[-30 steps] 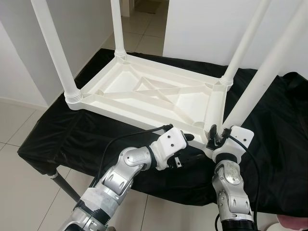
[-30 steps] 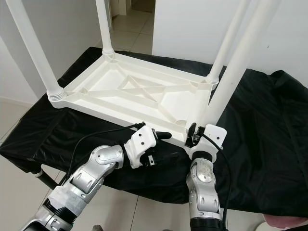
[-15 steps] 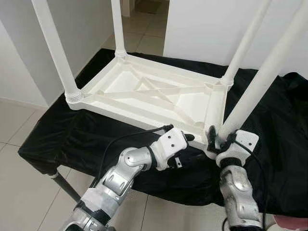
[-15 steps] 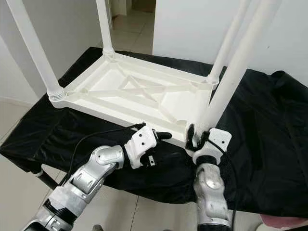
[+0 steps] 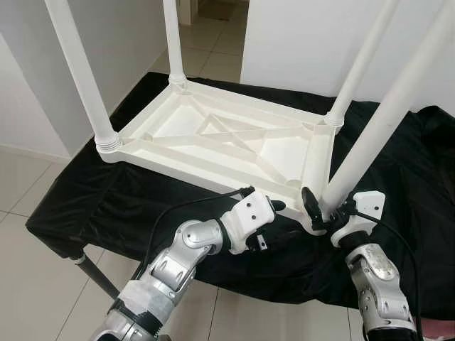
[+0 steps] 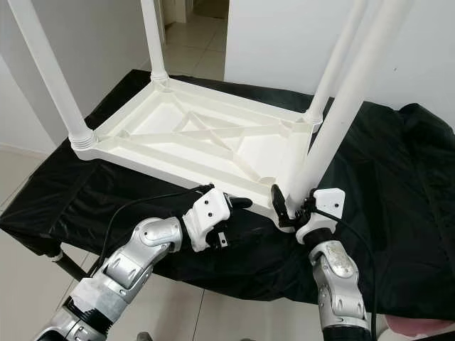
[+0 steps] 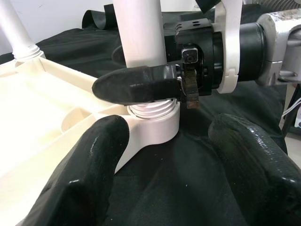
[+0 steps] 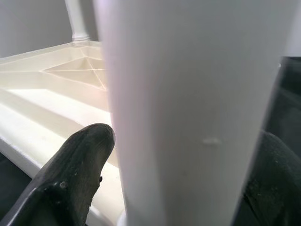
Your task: Building children table
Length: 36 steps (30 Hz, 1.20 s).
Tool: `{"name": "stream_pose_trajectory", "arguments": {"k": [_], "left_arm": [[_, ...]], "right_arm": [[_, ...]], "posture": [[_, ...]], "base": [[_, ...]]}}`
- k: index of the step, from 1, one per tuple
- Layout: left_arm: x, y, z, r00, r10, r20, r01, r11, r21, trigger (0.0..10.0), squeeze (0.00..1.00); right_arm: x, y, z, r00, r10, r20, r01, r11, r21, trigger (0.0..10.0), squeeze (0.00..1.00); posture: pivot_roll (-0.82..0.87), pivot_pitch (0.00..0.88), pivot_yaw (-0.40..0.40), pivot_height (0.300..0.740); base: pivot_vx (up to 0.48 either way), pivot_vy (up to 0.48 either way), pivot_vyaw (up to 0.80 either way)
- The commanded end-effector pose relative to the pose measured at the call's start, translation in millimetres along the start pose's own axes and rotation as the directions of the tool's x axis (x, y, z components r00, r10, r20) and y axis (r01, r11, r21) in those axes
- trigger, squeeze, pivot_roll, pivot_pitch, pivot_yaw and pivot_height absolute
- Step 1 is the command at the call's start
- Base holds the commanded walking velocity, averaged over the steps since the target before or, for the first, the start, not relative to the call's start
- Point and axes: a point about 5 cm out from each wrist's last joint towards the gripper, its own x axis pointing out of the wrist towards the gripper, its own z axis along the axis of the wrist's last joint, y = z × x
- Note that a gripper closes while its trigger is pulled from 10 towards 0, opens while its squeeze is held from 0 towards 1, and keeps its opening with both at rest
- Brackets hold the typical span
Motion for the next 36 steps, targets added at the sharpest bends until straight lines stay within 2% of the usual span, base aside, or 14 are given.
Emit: {"name": "stream_pose_trajectory", "arguments": {"k": [1, 4, 5, 6, 7, 9, 10, 23, 24, 32, 33, 34, 35, 36], "left_arm": [[1.1, 0.5, 2.2, 1.000, -0.011, -0.004, 0.011, 1.000, 0.019, 10.0, 0.00], [2.7, -0.4, 3.0, 1.000, -0.016, 0.000, 0.016, 1.000, 0.020, 10.0, 0.00], [3.4, -0.5, 3.5, 1.000, -0.018, 0.002, 0.018, 1.000, 0.020, 10.0, 0.00], [3.8, -0.4, 3.9, 1.000, -0.019, 0.003, 0.019, 1.000, 0.020, 10.0, 0.00], [3.8, 0.1, 3.7, 1.000, -0.019, 0.001, 0.019, 1.000, 0.021, 10.0, 0.00], [3.8, 0.5, 3.5, 1.000, -0.018, 0.000, 0.018, 1.000, 0.021, 10.0, 0.00], [3.7, 0.9, 3.4, 1.000, -0.018, -0.001, 0.018, 1.000, 0.022, 10.0, 0.00], [4.0, 0.4, 3.9, 1.000, -0.026, 0.001, 0.026, 0.999, 0.027, 10.0, 0.00], [4.4, 0.3, 3.9, 1.000, -0.027, 0.002, 0.027, 0.999, 0.027, 10.0, 0.00], [5.2, -1.1, 3.3, 0.999, -0.032, 0.002, 0.032, 0.999, 0.027, 10.0, 0.00], [5.2, -1.6, 2.8, 0.999, -0.032, 0.002, 0.032, 0.999, 0.026, 10.0, 0.00], [5.2, -1.6, 2.8, 0.999, -0.032, 0.002, 0.032, 0.999, 0.026, 10.0, 0.00], [5.5, -2.2, 2.4, 0.999, -0.033, 0.002, 0.033, 0.999, 0.025, 10.0, 0.00], [5.5, -2.2, 2.4, 0.999, -0.033, 0.002, 0.033, 0.999, 0.025, 10.0, 0.00]], "right_arm": [[1.0, 0.5, 0.0, 1.000, 0.018, 0.006, -0.018, 1.000, 0.000, 10.0, 0.00], [7.0, -1.2, -1.0, 0.993, 0.117, -0.024, -0.118, 0.993, -0.023, 10.0, 0.00], [9.5, -3.5, -1.4, 0.988, 0.151, -0.038, -0.152, 0.988, -0.033, 8.7, 0.00], [11.1, -5.6, -1.6, 0.984, 0.172, -0.049, -0.174, 0.984, -0.044, 6.5, 0.00], [11.8, -9.4, -2.4, 0.981, 0.183, -0.056, -0.187, 0.981, -0.057, 3.4, 0.00], [12.0, -11.8, -2.9, 0.980, 0.190, -0.061, -0.194, 0.979, -0.065, 3.4, 0.00], [12.1, -14.0, -3.4, 0.979, 0.193, -0.063, -0.197, 0.979, -0.062, 0.0, 0.00], [7.5, -13.2, -11.8, 0.975, 0.204, -0.087, -0.207, 0.978, -0.023, 0.0, 0.00], [8.0, -12.7, -11.8, 0.978, 0.195, -0.081, -0.197, 0.980, -0.016, 10.0, 0.00], [8.7, -11.8, -10.9, 0.995, 0.082, -0.053, -0.083, 0.996, -0.015, 10.0, 0.00], [8.4, -11.4, -11.5, 0.998, 0.012, -0.059, -0.012, 1.000, -0.006, 10.0, 0.00], [8.4, -11.4, -11.5, 0.998, 0.012, -0.059, -0.012, 1.000, -0.006, 10.0, 0.00], [8.0, -10.5, -11.8, 0.993, -0.094, -0.068, 0.096, 0.995, 0.014, 10.0, 0.00], [8.0, -10.5, -11.8, 0.993, -0.094, -0.068, 0.096, 0.995, 0.014, 10.0, 0.00]], "posture": [[-0.08, 0.000, -0.024, 0.740], [-0.09, 0.000, -0.016, 0.740], [-0.09, 0.000, -0.015, 0.740], [-0.09, 0.000, -0.015, 0.740], [-0.08, 0.000, -0.014, 0.740], [-0.08, 0.000, -0.014, 0.740], [-0.08, 0.000, -0.014, 0.740], [-0.09, 0.000, -0.009, 0.740], [-0.09, 0.000, -0.009, 0.740], [-0.09, 0.000, -0.011, 0.740], [-0.09, 0.000, -0.012, 0.740], [-0.09, 0.000, -0.012, 0.740], [-0.09, 0.000, -0.013, 0.740], [-0.09, 0.000, -0.013, 0.740]], "base": [[0.000, 0.000, 0.00], [0.000, 0.000, 0.00], [0.000, 0.000, 0.00], [0.000, 0.000, 0.00], [0.000, 0.000, 0.00], [0.000, 0.000, 0.00], [0.000, 0.000, 0.00], [0.000, 0.000, 0.00], [0.000, 0.000, 0.00], [0.000, 0.000, 0.00], [0.000, 0.000, 0.00], [0.000, 0.000, 0.00], [0.000, 0.000, 0.00], [0.000, 0.000, 0.00]]}}
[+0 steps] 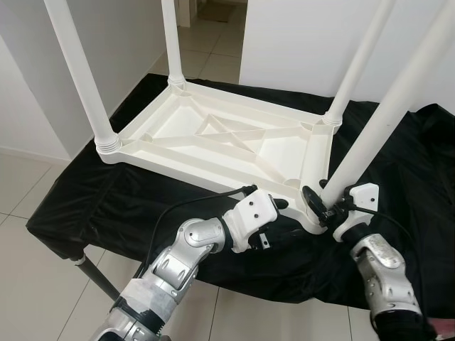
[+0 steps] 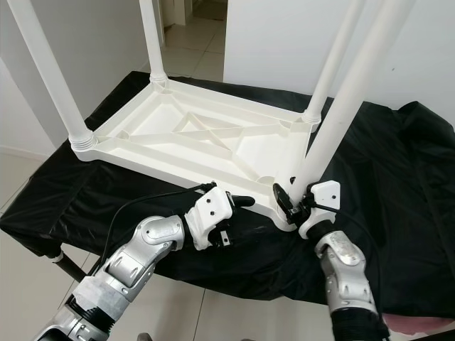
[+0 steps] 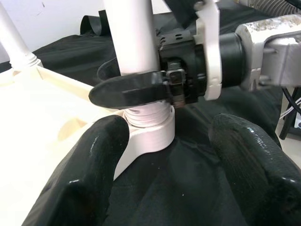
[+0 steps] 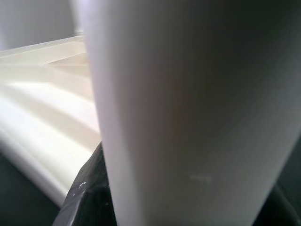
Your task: Building children table
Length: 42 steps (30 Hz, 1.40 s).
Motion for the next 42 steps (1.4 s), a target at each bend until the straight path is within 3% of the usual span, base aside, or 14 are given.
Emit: {"name": "stream_pose_trajectory", "arguments": {"k": [1, 5, 13, 15, 16, 17, 19, 22, 31, 32, 33, 34, 42], "left_arm": [[2.3, -2.5, -1.5, 1.000, -0.028, -0.011, 0.029, 1.000, 0.013, 10.0, 0.00], [2.8, -2.8, -1.4, 0.999, -0.032, -0.011, 0.032, 0.999, 0.013, 10.0, 0.00], [4.3, -3.8, -1.3, 0.999, -0.035, -0.008, 0.035, 0.999, 0.016, 10.0, 0.00], [5.2, -4.4, -1.1, 0.999, -0.033, -0.006, 0.034, 0.999, 0.017, 10.0, 0.00], [5.2, -4.4, -1.1, 0.999, -0.033, -0.006, 0.034, 0.999, 0.017, 10.0, 0.00], [5.9, -5.8, -0.8, 0.999, -0.033, -0.003, 0.033, 0.999, 0.016, 10.0, 0.00], [5.8, -6.2, -0.9, 0.999, -0.032, -0.003, 0.032, 0.999, 0.015, 10.0, 0.00], [5.1, -6.4, -1.4, 1.000, -0.031, -0.003, 0.031, 0.999, 0.014, 10.0, 0.00], [4.8, -6.0, -1.3, 1.000, -0.031, -0.004, 0.031, 0.999, 0.015, 10.0, 0.00], [4.7, -6.1, -1.3, 1.000, -0.031, -0.004, 0.031, 0.999, 0.015, 10.0, 0.00], [4.7, -6.1, -1.3, 1.000, -0.031, -0.004, 0.031, 0.999, 0.015, 10.0, 0.00], [4.5, -6.3, -1.3, 0.999, -0.032, -0.004, 0.032, 0.999, 0.015, 10.0, 0.00], [3.4, -7.5, -1.3, 1.000, -0.031, -0.004, 0.031, 0.999, 0.012, 10.0, 0.00]], "right_arm": [[-3.4, -4.7, -5.7, 0.990, -0.132, -0.042, 0.134, 0.990, 0.042, 10.0, 0.00], [-3.3, -2.1, -2.4, 0.973, -0.227, -0.025, 0.229, 0.971, 0.066, 10.0, 0.00], [-7.1, 8.0, -7.0, 0.893, -0.447, -0.059, 0.449, 0.892, 0.053, 10.0, 0.00], [-7.5, 13.0, -9.8, 0.828, -0.556, -0.078, 0.561, 0.823, 0.088, 10.0, 0.00], [-7.5, 13.0, -9.8, 0.828, -0.556, -0.078, 0.561, 0.823, 0.088, 10.0, 0.00], [-6.8, 20.4, -10.0, 0.766, -0.636, -0.096, 0.643, 0.758, 0.106, 10.0, 0.00], [-6.4, 23.4, -9.5, 0.753, -0.651, -0.099, 0.658, 0.745, 0.111, 10.0, 0.00], [-4.2, 29.6, -9.5, 0.777, -0.620, -0.108, 0.629, 0.765, 0.138, 10.0, 0.00], [-6.0, 30.9, -7.1, 0.774, -0.627, -0.095, 0.634, 0.764, 0.120, 10.0, 0.00], [-6.3, 31.9, -6.7, 0.777, -0.623, -0.091, 0.630, 0.767, 0.119, 10.0, 0.15], [-6.3, 31.9, -6.7, 0.777, -0.623, -0.091, 0.630, 0.767, 0.119, 10.0, 0.15], [-6.7, 32.8, -5.8, 0.783, -0.617, -0.084, 0.622, 0.772, 0.129, 10.0, 1.00], [-11.2, 27.2, -1.4, 0.809, -0.587, -0.038, 0.587, 0.802, 0.109, 10.0, 1.00]], "posture": [[-0.10, 0.000, -0.013, 0.740], [-0.10, 0.000, -0.014, 0.740], [-0.09, 0.000, -0.023, 0.740], [-0.09, 0.000, -0.032, 0.740], [-0.09, 0.000, -0.032, 0.740], [-0.08, 0.000, -0.034, 0.740], [-0.08, 0.000, -0.037, 0.740], [-0.08, 0.000, -0.039, 0.740], [-0.08, 0.000, -0.038, 0.740], [-0.08, 0.000, -0.038, 0.740], [-0.08, 0.000, -0.038, 0.740], [-0.08, 0.000, -0.038, 0.740], [-0.08, 0.000, -0.038, 0.740]], "base": [[0.000, 0.000, 0.00], [0.000, 0.000, 0.00], [0.000, 0.000, 0.00], [0.000, 0.000, 0.00], [0.000, 0.000, 0.00], [0.000, 0.000, 0.00], [0.000, 0.000, 0.00], [0.000, 0.000, 0.00], [0.000, 0.000, 0.00], [0.000, 0.000, 0.00], [0.000, 0.000, 0.00], [0.000, 0.000, 0.00], [0.000, 0.000, 0.00]]}}
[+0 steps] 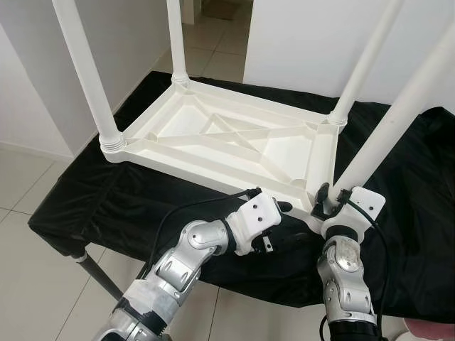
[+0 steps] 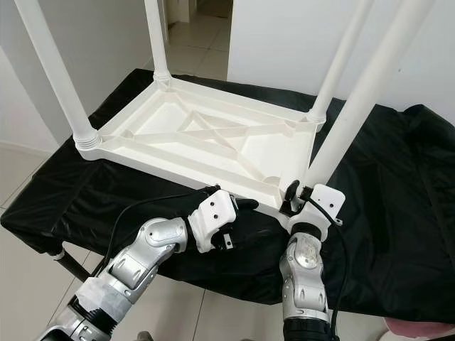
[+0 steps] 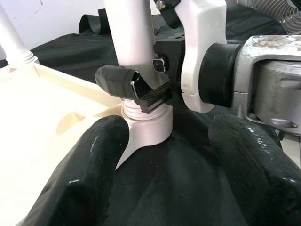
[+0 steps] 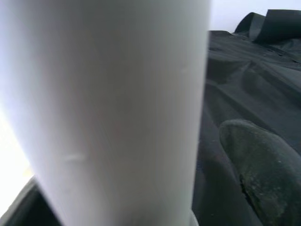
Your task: Building children table
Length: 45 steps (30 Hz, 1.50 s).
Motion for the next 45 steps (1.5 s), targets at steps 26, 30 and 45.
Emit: {"name": "stream_pose_trajectory", "arguments": {"k": [26, 30, 45], "left_arm": [[-0.1, 2.0, 1.9, 1.000, -0.007, -0.008, 0.007, 1.000, 0.021, 10.0, 0.00], [-0.3, 3.3, 1.6, 1.000, -0.005, -0.016, 0.006, 0.999, 0.033, 10.0, 0.00], [-0.2, 4.7, 2.2, 1.000, -0.007, -0.020, 0.008, 0.999, 0.040, 10.0, 0.00]], "right_arm": [[7.1, -16.4, 2.8, 0.905, 0.423, 0.033, -0.422, 0.905, -0.052, 10.0, 0.00], [12.8, -16.3, 2.0, 0.853, 0.522, 0.008, -0.520, 0.850, -0.078, 10.0, 0.00], [21.2, -16.3, -4.0, 0.714, 0.694, -0.091, -0.698, 0.699, -0.155, 0.4, 0.00]], "posture": [[-0.08, 0.000, -0.018, 0.740], [-0.08, 0.000, -0.013, 0.740], [-0.08, 0.000, -0.011, 0.740]], "base": [[0.000, 0.000, 0.00], [0.000, 0.000, 0.00], [0.000, 0.000, 0.00]]}}
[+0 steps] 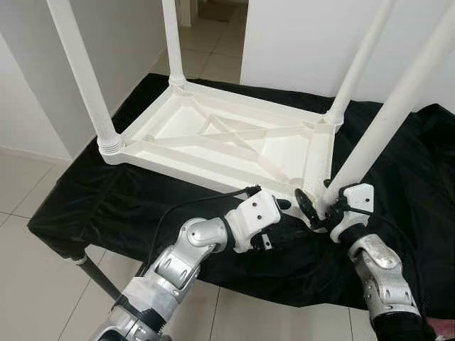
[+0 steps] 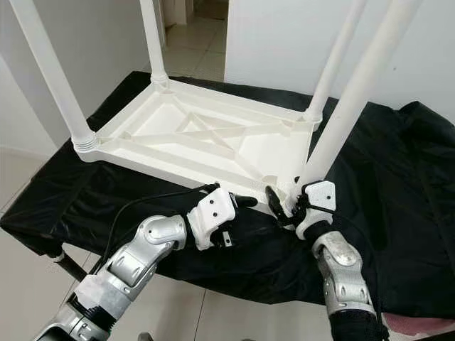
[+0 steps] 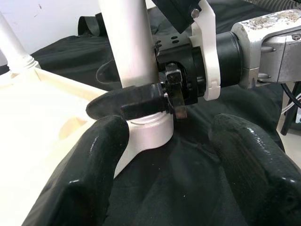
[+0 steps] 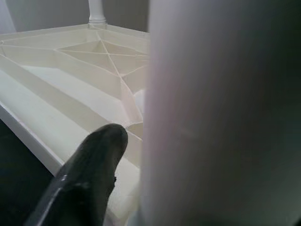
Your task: Building children table
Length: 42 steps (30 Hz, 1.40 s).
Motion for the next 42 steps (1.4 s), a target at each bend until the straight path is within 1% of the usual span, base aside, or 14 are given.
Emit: {"name": "stream_pose_trajectory", "arguments": {"k": [1, 11, 12, 28, 32, 33, 34, 36, 37, 38, 39, 40, 41, 42], "left_arm": [[0.3, 0.7, -0.1, 1.000, -0.007, -0.013, 0.007, 1.000, 0.017, 10.0, 0.00], [0.1, 0.6, 0.2, 1.000, -0.007, -0.012, 0.007, 1.000, 0.016, 10.0, 0.00], [0.2, 0.4, 0.2, 1.000, -0.009, -0.012, 0.009, 1.000, 0.017, 10.0, 0.00], [1.5, -0.3, -0.2, 1.000, -0.015, -0.012, 0.015, 1.000, 0.016, 10.0, 0.00], [1.6, -0.3, -0.2, 1.000, -0.014, -0.010, 0.014, 1.000, 0.013, 10.0, 0.00], [1.6, -0.6, -0.2, 1.000, -0.013, -0.010, 0.013, 1.000, 0.014, 10.0, 0.00], [1.6, -0.6, -0.2, 1.000, -0.013, -0.010, 0.013, 1.000, 0.014, 10.0, 0.00], [1.8, -1.4, -0.2, 1.000, -0.012, -0.010, 0.012, 1.000, 0.012, 10.0, 0.00], [1.8, -1.4, -0.2, 1.000, -0.012, -0.010, 0.012, 1.000, 0.012, 10.0, 0.00], [2.0, -2.0, -0.3, 1.000, -0.011, -0.010, 0.012, 1.000, 0.012, 10.0, 0.00], [2.0, -2.0, -0.3, 1.000, -0.011, -0.010, 0.012, 1.000, 0.012, 10.0, 0.00], [2.7, -2.4, 0.0, 1.000, -0.008, -0.008, 0.008, 1.000, 0.010, 10.0, 0.00], [2.9, -2.6, 0.3, 1.000, -0.007, -0.006, 0.007, 1.000, 0.009, 10.0, 0.00], [2.9, -2.6, 0.3, 1.000, -0.007, -0.006, 0.007, 1.000, 0.009, 10.0, 0.00]], "right_arm": [[-0.7, -0.3, -5.2, 0.999, 0.038, -0.022, -0.038, 0.999, 0.002, 0.0, 0.00], [-5.4, -3.8, -8.4, 0.998, 0.057, -0.027, -0.056, 0.998, 0.013, 0.0, 0.00], [-6.9, -3.9, -9.3, 0.998, 0.057, -0.028, -0.056, 0.998, 0.023, 10.0, 0.00], [-4.6, 8.6, -10.6, 0.987, -0.135, -0.087, 0.140, 0.988, 0.064, 10.0, 0.00], [-4.7, 7.7, -10.6, 0.961, -0.256, -0.103, 0.265, 0.960, 0.088, 10.0, 0.00], [-6.4, 6.4, -10.1, 0.931, -0.349, -0.106, 0.359, 0.928, 0.094, 10.0, 0.00], [-6.4, 6.4, -10.1, 0.931, -0.349, -0.106, 0.359, 0.928, 0.094, 10.0, 0.00], [-10.2, 6.9, -10.4, 0.862, -0.494, -0.116, 0.505, 0.858, 0.095, 10.0, 0.00], [-10.2, 6.9, -10.4, 0.862, -0.494, -0.116, 0.505, 0.858, 0.095, 10.0, 0.00], [-12.0, 10.8, -12.3, 0.814, -0.566, -0.130, 0.578, 0.811, 0.090, 10.0, 0.00], [-12.0, 10.8, -12.3, 0.814, -0.566, -0.130, 0.578, 0.811, 0.090, 10.0, 0.00], [-16.4, 20.1, -14.9, 0.697, -0.699, -0.162, 0.717, 0.689, 0.107, 10.0, 0.00], [-17.7, 25.1, -15.4, 0.653, -0.737, -0.176, 0.757, 0.642, 0.117, 10.0, 0.00], [-17.7, 25.1, -15.4, 0.653, -0.737, -0.176, 0.757, 0.642, 0.117, 10.0, 0.00]], "posture": [[-0.07, 0.000, -0.012, 0.740], [-0.08, 0.000, -0.008, 0.740], [-0.08, 0.000, -0.006, 0.740], [-0.09, 0.000, -0.004, 0.740], [-0.09, 0.000, -0.008, 0.740], [-0.09, 0.000, -0.009, 0.740], [-0.09, 0.000, -0.009, 0.740], [-0.09, 0.000, -0.015, 0.740], [-0.09, 0.000, -0.015, 0.740], [-0.09, 0.000, -0.015, 0.740], [-0.09, 0.000, -0.015, 0.740], [-0.08, 0.000, -0.020, 0.740], [-0.08, 0.000, -0.020, 0.740], [-0.08, 0.000, -0.020, 0.740]], "base": [[0.000, 0.000, 0.00], [0.000, 0.000, 0.00], [0.000, 0.000, 0.00], [0.000, 0.000, 0.00], [0.000, 0.000, 0.00], [0.000, 0.000, 0.00], [0.000, 0.000, 0.00], [0.000, 0.000, 0.00], [0.000, 0.000, 0.00], [0.000, 0.000, 0.00], [0.000, 0.000, 0.00], [0.000, 0.000, 0.00], [0.000, 0.000, 0.00], [0.000, 0.000, 0.00]]}}
